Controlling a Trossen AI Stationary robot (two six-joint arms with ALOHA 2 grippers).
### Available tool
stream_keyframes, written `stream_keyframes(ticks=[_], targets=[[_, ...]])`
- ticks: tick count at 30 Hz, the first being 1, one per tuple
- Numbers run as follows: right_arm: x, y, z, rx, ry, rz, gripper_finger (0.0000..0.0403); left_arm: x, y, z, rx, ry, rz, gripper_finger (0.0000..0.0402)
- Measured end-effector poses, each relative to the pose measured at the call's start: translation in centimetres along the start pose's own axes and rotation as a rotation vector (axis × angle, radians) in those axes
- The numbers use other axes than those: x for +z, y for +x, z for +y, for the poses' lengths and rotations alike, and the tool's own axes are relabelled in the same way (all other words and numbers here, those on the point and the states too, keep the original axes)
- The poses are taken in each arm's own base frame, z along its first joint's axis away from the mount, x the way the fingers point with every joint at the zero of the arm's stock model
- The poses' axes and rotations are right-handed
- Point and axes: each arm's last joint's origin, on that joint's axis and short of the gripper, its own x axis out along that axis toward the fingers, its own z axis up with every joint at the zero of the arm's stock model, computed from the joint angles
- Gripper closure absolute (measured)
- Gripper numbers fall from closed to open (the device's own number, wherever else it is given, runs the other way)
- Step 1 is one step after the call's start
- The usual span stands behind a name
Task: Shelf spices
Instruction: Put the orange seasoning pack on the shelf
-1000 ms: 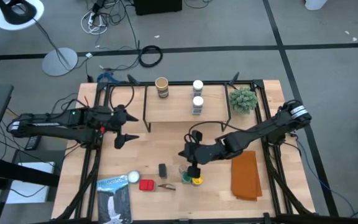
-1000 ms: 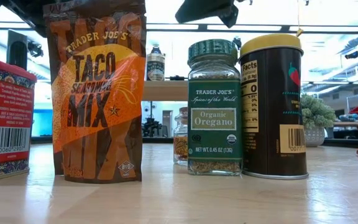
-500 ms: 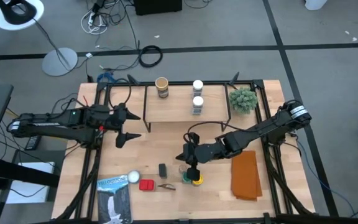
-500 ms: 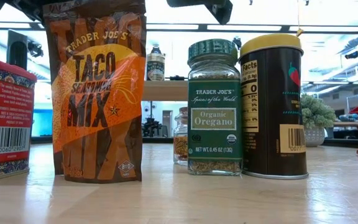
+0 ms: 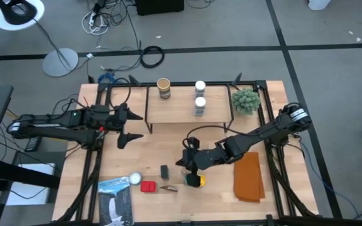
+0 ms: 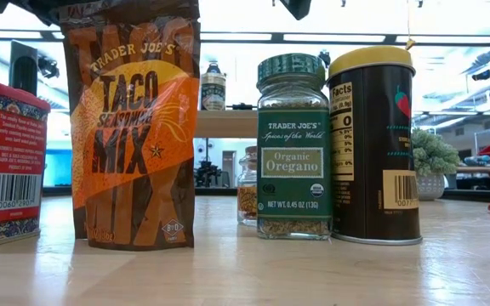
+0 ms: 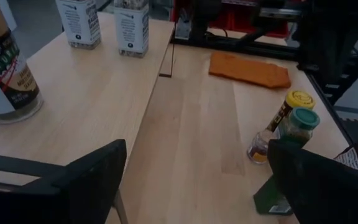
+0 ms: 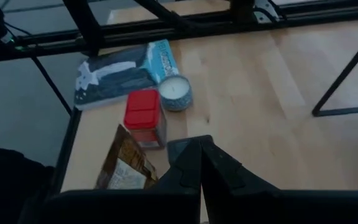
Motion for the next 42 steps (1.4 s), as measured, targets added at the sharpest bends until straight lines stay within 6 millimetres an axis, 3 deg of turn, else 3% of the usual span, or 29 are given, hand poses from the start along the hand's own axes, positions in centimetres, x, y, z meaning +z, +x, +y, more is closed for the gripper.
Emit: stream_keyframes(ticks=[5, 10, 17, 25, 30, 38, 42], targets=[[0.1, 0.0, 0.2, 0.009, 0.004, -0.016, 0.0384, 0.1, 0.0, 0.0, -0.002, 0.000, -0.015, 0.0006], [0.1, 0.0, 0.2, 0.031, 0.009, -0.008, 0.0337, 0.4, 0.0, -0.1, -0.006, -0.001, -0.044, 0.0006], [-0.7, 1.0, 0.6, 0.068, 0.002, 0.039, 0.0229, 0.6, 0.0, -0.1, -0.008, -0.001, -0.060, 0.0006], [-2.0, 4.2, 1.9, 0.157, 0.005, 0.006, 0.0107, 1.2, -0.1, -0.2, -0.015, -0.003, -0.122, 0.0006], [-3.0, 5.7, 3.1, 0.164, -0.016, 0.042, 0.0086, 1.5, -0.1, -0.2, -0.019, -0.004, -0.153, 0.0006], [-1.6, 6.6, 5.8, 0.092, -0.069, 0.105, 0.0087, 1.5, -0.1, -0.2, -0.020, -0.004, -0.151, 0.0006], [-2.1, 7.9, 6.6, 0.059, -0.053, 0.180, 0.0089, 1.5, -0.1, -0.2, -0.021, -0.010, -0.151, 0.0006]])
